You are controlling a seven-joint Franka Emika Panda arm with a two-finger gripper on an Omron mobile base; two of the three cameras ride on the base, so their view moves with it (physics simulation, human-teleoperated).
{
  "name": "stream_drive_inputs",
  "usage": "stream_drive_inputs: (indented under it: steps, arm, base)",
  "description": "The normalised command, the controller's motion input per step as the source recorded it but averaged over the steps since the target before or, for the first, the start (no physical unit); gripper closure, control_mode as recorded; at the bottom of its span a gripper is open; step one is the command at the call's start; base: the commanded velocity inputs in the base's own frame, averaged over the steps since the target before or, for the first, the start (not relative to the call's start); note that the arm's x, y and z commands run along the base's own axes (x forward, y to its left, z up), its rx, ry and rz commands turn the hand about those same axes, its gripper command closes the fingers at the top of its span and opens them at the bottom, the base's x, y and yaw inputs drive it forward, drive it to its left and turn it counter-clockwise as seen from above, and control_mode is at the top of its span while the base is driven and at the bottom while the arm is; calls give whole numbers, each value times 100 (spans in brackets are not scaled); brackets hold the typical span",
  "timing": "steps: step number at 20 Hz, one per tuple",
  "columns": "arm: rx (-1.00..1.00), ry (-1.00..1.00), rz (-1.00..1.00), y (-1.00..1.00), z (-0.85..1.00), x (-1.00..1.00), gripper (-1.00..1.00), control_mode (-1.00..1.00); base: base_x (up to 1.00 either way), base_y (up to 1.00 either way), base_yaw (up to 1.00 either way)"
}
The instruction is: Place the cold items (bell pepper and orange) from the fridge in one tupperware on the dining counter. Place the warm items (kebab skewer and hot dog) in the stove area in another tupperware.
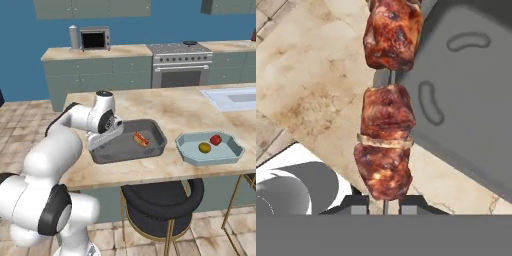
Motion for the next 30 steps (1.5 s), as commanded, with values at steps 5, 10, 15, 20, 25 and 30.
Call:
stream_drive_inputs:
  steps: [5, 10, 15, 20, 25, 30]
  arm:
    - [-3, 33, 49, -39, 0, 98, 100, -100]
    - [-11, 10, 50, -10, -3, 59, 100, -100]
    - [-9, -16, 27, 4, -38, 35, 100, -100]
    - [0, -8, 23, 3, -58, 10, 100, -100]
    - [0, -11, 11, 5, -37, 0, 100, -100]
    - [0, -13, 11, 11, -16, 7, 100, -100]
  base:
    - [0, 0, 0]
    - [0, 0, 0]
    - [0, 0, 0]
    - [0, 0, 0]
    - [0, 0, 0]
    - [0, 0, 0]
